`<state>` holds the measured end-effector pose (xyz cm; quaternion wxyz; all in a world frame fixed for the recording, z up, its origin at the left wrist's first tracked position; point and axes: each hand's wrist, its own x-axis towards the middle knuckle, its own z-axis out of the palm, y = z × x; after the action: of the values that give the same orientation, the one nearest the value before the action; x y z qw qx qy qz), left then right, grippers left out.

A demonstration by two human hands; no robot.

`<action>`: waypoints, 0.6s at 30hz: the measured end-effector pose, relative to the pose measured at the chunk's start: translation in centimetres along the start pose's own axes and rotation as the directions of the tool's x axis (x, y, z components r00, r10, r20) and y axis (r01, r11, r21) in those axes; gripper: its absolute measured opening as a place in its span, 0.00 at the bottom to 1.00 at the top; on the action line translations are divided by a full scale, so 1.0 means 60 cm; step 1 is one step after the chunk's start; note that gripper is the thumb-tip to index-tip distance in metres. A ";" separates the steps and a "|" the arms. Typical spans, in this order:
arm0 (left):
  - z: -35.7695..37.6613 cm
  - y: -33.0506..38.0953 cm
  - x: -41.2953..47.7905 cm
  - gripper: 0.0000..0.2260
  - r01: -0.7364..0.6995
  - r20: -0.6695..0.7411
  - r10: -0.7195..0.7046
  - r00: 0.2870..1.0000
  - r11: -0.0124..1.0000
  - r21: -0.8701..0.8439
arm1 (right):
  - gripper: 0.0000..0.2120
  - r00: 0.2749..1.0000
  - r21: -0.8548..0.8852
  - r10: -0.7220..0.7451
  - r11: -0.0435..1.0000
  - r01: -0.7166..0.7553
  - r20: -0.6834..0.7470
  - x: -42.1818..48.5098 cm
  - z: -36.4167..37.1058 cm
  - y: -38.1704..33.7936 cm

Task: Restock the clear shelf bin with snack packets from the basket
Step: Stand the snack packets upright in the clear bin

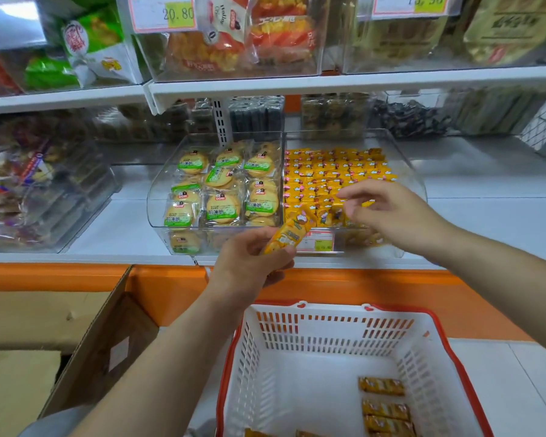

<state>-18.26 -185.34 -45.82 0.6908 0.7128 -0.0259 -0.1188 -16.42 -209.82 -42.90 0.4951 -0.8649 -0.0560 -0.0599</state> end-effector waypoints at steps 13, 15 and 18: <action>0.054 0.004 0.004 0.05 -0.016 0.007 0.016 1.000 1.000 -0.014 | 0.07 0.962 -0.066 -0.034 0.996 0.054 0.272 -0.067 0.049 0.024; 0.059 0.002 0.003 0.17 0.003 0.017 -0.003 1.000 1.000 -0.022 | 0.04 0.980 -0.094 -0.046 0.993 0.065 0.194 -0.062 0.048 0.024; 0.066 0.000 0.004 0.22 -0.009 0.046 0.008 0.999 0.999 0.030 | 0.12 0.993 0.123 0.000 0.992 -0.014 0.118 -0.052 0.038 0.014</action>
<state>-18.85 -189.26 -45.92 0.6795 0.7202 -0.0469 -0.1318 -19.24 -208.39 -45.26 0.5436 -0.8350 -0.0856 -0.0037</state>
